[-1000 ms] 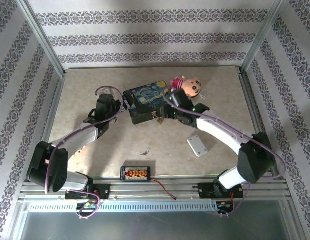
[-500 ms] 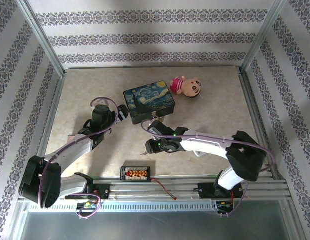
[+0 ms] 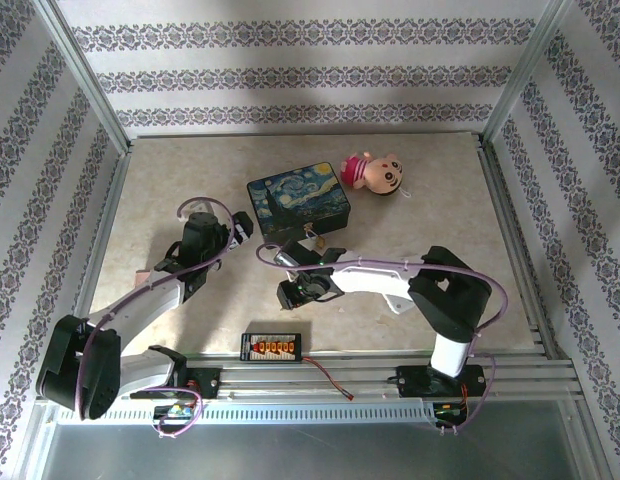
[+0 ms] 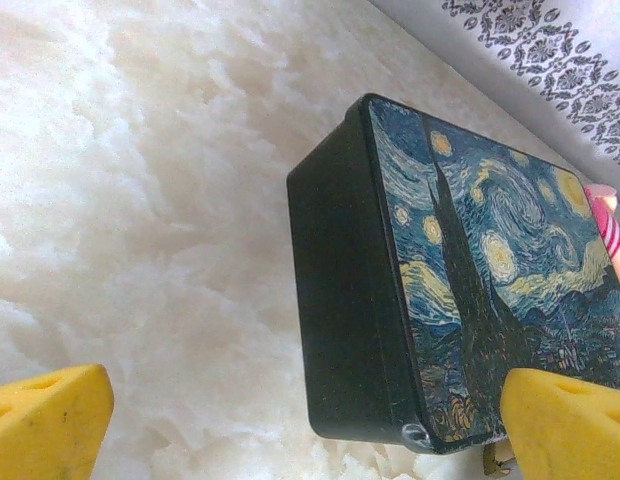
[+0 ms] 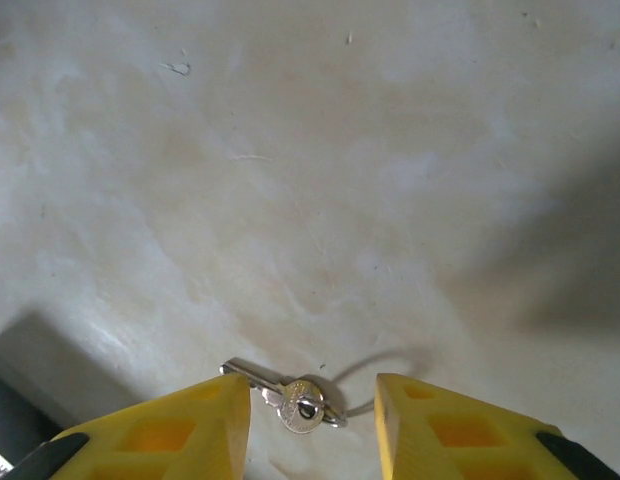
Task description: Unlock a padlock with a key
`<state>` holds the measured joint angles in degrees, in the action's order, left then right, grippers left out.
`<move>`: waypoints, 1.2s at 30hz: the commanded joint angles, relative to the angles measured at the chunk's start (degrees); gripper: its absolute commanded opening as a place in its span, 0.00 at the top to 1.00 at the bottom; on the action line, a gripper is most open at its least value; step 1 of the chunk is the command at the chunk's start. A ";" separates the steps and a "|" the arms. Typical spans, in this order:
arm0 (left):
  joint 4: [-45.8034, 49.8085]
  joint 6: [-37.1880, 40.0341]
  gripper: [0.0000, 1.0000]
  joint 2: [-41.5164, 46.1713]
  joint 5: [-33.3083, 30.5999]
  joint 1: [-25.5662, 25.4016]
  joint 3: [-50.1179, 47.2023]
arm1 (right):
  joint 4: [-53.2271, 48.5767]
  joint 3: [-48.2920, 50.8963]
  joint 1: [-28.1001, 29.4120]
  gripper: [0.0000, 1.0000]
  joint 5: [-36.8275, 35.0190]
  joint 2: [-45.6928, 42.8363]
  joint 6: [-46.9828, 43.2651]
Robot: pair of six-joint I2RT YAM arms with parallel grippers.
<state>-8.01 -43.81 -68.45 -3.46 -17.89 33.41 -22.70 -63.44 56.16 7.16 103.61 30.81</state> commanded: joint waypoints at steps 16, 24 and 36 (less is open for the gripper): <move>2.30 -1.47 0.01 1.20 -2.34 1.08 -1.34 | -1.91 -0.27 1.06 0.67 3.08 2.33 -1.44; 2.12 -2.71 0.01 0.64 -2.34 1.07 -1.06 | -1.89 0.92 1.12 0.70 3.65 0.25 -1.13; 2.93 -2.61 0.01 1.38 -2.38 1.04 -0.89 | -2.48 0.62 1.41 0.82 2.10 -0.34 -0.66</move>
<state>-6.74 -45.74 -68.03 -4.80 -17.50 32.56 -23.83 -63.26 56.90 9.89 105.36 29.82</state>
